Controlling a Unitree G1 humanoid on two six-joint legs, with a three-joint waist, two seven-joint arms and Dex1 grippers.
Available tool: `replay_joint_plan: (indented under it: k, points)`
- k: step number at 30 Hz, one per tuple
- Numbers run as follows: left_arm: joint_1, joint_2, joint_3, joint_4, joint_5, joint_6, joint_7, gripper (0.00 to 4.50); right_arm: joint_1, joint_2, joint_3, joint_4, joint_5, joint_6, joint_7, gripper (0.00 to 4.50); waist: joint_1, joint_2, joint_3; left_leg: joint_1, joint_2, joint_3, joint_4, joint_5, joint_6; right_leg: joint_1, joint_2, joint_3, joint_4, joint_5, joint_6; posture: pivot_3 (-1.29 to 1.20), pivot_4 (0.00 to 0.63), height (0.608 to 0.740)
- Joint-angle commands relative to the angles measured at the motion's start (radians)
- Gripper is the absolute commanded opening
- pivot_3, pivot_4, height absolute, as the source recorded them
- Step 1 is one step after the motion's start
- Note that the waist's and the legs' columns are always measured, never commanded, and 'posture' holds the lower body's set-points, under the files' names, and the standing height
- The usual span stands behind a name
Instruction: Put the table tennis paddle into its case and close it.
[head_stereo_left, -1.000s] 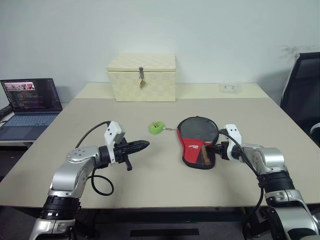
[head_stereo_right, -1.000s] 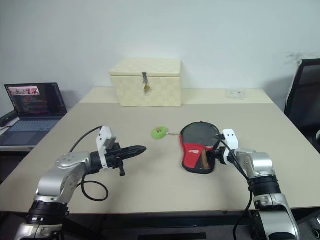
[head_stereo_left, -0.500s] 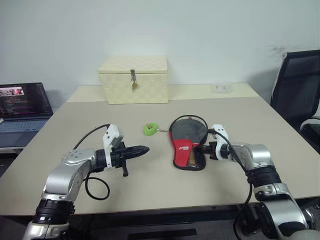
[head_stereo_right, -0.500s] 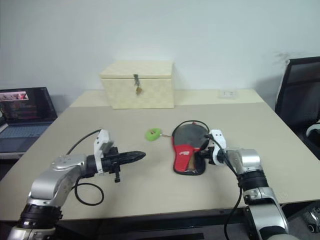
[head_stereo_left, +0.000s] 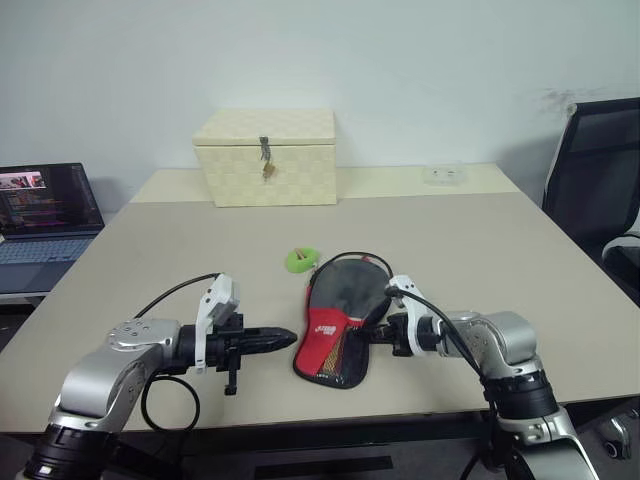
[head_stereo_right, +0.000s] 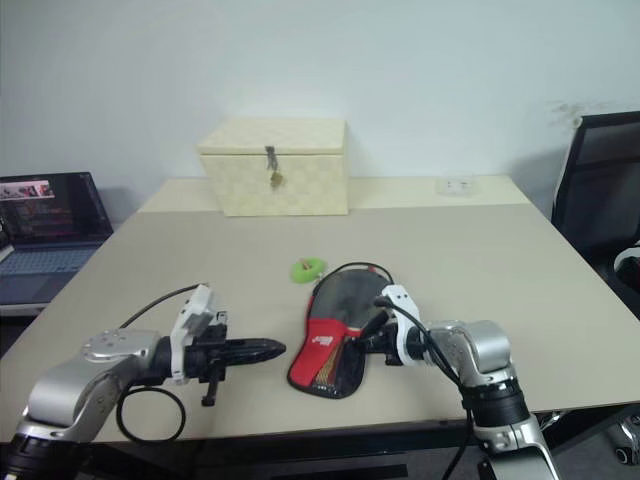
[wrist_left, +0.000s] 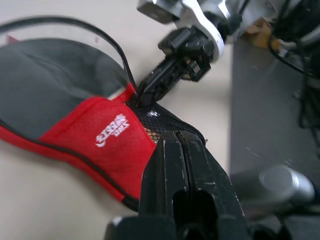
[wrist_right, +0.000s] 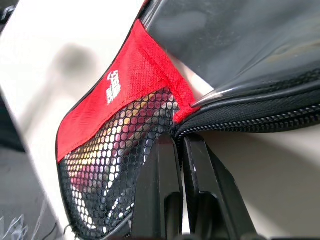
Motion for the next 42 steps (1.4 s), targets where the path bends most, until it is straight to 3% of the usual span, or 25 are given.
replay_joint_plan:
  k: [1,7,18,42]
  points:
    - [0.021,0.038,0.023,-0.053,-0.032,0.008,-0.030,0.00,0.032,-0.028,0.004,-0.115,0.057,0.049,0.009,0.02,0.000,0.000,0.000,0.000,0.000,0.000,0.000,0.000,0.000,0.000,0.000,0.000,0.000,0.000,0.000,0.00,0.150,0.740]
    - [0.059,0.056,0.021,-0.086,-0.049,0.016,-0.034,0.00,0.064,-0.106,-0.008,-0.162,0.086,0.072,0.016,0.02,0.001,0.000,0.000,0.000,0.000,0.000,-0.001,0.000,0.000,0.000,0.000,0.000,0.000,0.000,0.000,0.00,0.150,0.740]
    - [0.064,0.043,0.003,-0.100,-0.050,0.017,-0.011,0.00,-0.037,-0.250,0.019,0.004,0.061,-0.055,0.059,0.02,0.006,0.000,0.000,0.000,-0.002,0.001,-0.001,0.000,0.000,0.000,0.000,0.000,0.000,-0.003,0.004,0.00,0.150,0.740]
    - [0.045,0.027,-0.027,-0.083,-0.040,0.000,-0.004,0.00,0.055,-0.275,0.002,-0.158,0.126,0.041,0.038,0.02,0.019,0.000,0.000,0.000,-0.002,0.000,-0.001,0.000,0.000,0.000,-0.002,0.000,-0.001,-0.003,0.004,0.00,0.150,0.740]
